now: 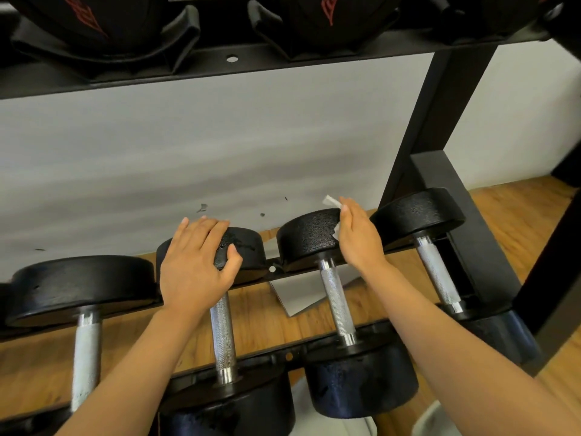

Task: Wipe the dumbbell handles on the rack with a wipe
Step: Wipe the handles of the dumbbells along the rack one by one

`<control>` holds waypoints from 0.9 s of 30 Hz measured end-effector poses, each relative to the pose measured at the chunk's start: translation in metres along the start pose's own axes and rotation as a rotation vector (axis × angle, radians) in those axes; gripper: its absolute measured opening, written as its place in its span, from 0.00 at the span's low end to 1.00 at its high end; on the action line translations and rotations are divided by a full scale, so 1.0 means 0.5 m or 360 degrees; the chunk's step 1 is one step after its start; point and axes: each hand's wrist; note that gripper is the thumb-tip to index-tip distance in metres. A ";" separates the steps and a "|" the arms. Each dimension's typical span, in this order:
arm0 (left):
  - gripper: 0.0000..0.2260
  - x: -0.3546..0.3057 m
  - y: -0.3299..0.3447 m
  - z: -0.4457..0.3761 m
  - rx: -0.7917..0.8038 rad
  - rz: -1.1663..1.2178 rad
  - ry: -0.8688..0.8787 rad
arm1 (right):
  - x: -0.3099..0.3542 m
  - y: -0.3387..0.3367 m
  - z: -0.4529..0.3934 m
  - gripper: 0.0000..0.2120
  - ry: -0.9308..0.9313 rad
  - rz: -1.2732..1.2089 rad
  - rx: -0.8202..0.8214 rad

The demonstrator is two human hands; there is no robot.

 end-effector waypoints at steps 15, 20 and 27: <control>0.20 0.002 0.004 0.003 -0.0082 -0.0005 0.0066 | 0.023 0.056 0.054 0.26 -0.0522 0.0805 -0.0297; 0.19 0.002 0.011 0.006 -0.0170 -0.0011 0.0068 | -0.045 0.056 0.137 0.22 -0.0887 0.0906 -0.0180; 0.18 0.000 0.010 0.007 -0.0193 0.0002 0.0061 | 0.024 0.047 0.046 0.23 -0.0657 0.0752 -0.0187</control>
Point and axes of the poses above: each hand's wrist, its own z-axis away from the middle knuckle, its own y-axis out of the palm, x = y × z, and after that the axes turned 8 degrees about x, right-handed
